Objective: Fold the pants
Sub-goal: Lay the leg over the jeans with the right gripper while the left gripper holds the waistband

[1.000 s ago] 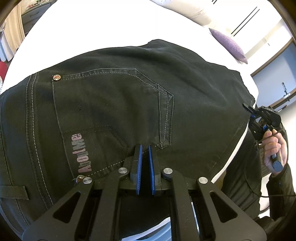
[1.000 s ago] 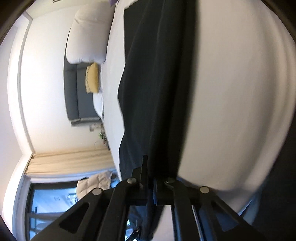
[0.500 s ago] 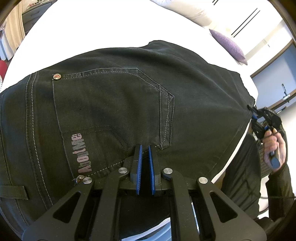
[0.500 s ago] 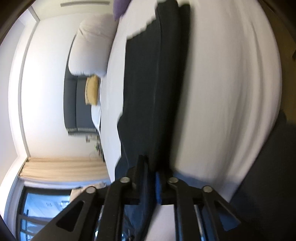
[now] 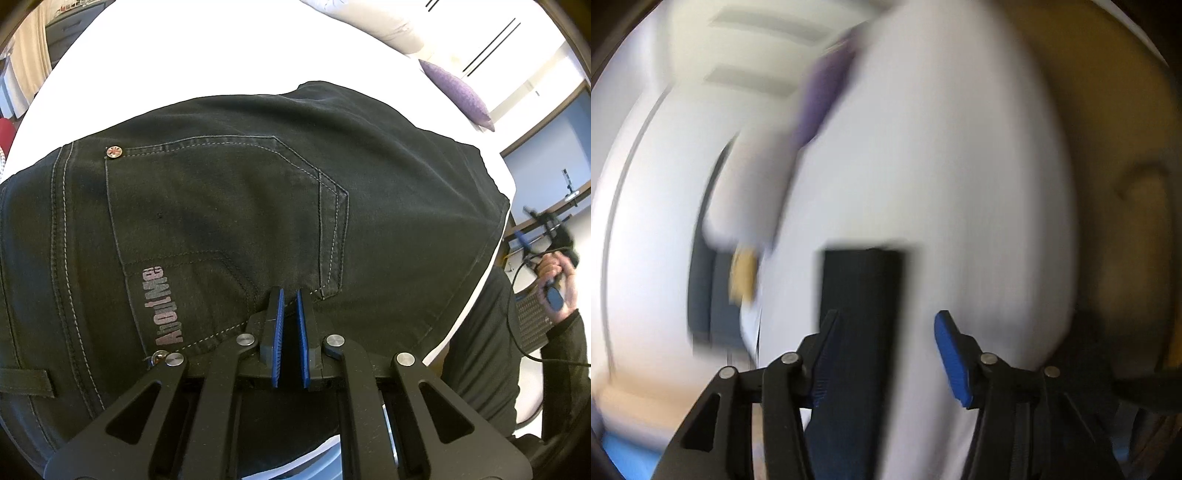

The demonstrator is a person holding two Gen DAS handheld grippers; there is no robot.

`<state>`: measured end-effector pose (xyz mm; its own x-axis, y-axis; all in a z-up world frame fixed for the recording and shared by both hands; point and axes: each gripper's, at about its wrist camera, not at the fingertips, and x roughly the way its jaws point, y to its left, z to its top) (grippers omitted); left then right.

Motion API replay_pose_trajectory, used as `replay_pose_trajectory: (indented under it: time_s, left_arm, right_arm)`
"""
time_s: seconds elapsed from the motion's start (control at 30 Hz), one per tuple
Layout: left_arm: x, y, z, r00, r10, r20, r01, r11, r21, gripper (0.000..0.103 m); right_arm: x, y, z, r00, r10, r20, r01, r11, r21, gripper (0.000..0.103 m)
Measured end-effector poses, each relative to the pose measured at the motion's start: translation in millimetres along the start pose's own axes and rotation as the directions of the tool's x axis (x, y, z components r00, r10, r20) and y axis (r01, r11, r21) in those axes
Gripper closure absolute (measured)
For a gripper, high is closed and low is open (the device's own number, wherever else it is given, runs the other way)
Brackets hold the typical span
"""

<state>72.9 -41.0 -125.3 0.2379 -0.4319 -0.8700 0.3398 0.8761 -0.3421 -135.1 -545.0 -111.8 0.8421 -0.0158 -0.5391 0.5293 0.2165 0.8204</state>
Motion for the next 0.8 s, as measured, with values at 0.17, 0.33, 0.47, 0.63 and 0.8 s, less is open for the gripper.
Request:
replay_pose_trajectory:
  time_s: [0.17,0.33,0.47,0.63,0.8]
  left_arm:
    - [1,-3,2,1.0,0.015,-0.004,-0.015,1.0,0.0,0.096]
    - [1,-4,2,1.0,0.017,-0.002,-0.017,1.0,-0.003,0.096]
    - [1,-2,1,1.0,0.008,0.002,-0.008,1.0,-0.008,0.096]
    - [1,-1,-1,1.0,0.008,0.005,-0.008,1.0,-0.009,0.096]
    - [0,0,-2,1.0,0.007,0.011,-0.007,1.0,-0.015,0.096]
  right_arm:
    - [77,112,-70,0.922,0.067,-0.381,-0.196,0.93,-0.311,0.07]
    - [176,150,-113,0.812,-0.065,-0.58,-0.188,0.912,-0.366,0.072]
    - [221,126,-98,0.805,-0.166,-0.57,-0.053,0.936,-0.347,0.103]
    - [216,94,-28,0.929,-0.086,-0.361,-0.002,0.972,-0.237,0.103]
    - [184,100,7,0.971,-0.103,-0.215,0.056,0.975,-0.215,0.085]
